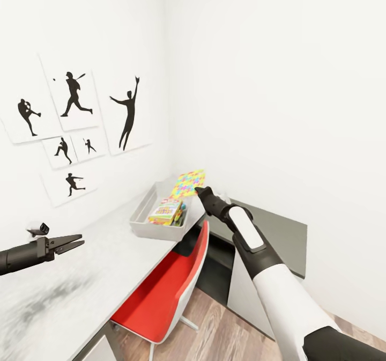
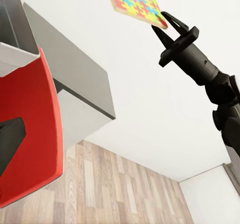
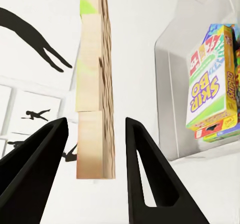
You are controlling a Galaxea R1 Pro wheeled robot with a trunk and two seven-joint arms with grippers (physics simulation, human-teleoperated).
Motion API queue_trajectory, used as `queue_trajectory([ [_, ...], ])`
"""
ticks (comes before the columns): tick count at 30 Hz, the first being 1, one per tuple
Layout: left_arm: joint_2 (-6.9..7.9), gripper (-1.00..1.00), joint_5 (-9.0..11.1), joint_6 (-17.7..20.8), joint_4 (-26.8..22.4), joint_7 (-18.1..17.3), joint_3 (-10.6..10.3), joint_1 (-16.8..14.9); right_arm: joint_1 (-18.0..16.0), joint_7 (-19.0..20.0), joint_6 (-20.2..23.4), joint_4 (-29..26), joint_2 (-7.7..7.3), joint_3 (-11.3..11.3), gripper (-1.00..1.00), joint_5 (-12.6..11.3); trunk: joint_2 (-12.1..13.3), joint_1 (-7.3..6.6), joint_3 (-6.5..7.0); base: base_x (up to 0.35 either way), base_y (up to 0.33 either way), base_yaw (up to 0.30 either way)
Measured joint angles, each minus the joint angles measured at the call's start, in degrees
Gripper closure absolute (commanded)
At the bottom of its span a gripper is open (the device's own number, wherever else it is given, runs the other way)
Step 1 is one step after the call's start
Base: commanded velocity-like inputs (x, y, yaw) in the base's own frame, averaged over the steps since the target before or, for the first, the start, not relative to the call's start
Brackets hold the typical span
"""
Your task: Put all the toys in the child's room - the three board games (two on the bed and one on the table), the two jigsaw puzzles on the table, and the tennis ball on the table - inside the toy box on the table in the child's room.
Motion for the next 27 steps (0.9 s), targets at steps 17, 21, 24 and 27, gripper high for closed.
queue_trajectory([
  [17, 0.02, -1.0, 0.0, -0.06, 0.0, 0.0, 0.02, 0.0, -0.01, 3.47, 3.58, -0.27, 0.0, 3.44, 1.0, -1.19, 0.0, 0.01, 0.0, 0.044, -0.04, 0.0],
  [21, 0.05, -1.0, 0.0, -0.06, 0.0, 0.0, 0.08, 0.0, 0.1, 3.77, 4.73, -0.48, 0.0, 3.32, 1.0, -1.8, 0.0, 0.0, 0.0, 0.001, -0.001, 0.0],
  [24, 0.06, -1.0, 0.0, -0.06, 0.0, 0.0, 0.08, 0.0, 0.2, 4.05, 4.88, -0.79, 0.0, 3.38, 1.0, -3.38, 0.0, 0.01, 0.0, 0.0, 0.0, 0.0],
  [27, 0.06, -1.0, 0.0, -0.06, 0.0, 0.0, 0.09, 0.0, 0.55, 5.18, 4.99, -0.95, 0.0, 3.42, 1.0, -4.94, 0.0, 0.0, 0.0, 0.0, 0.0, 0.0],
])
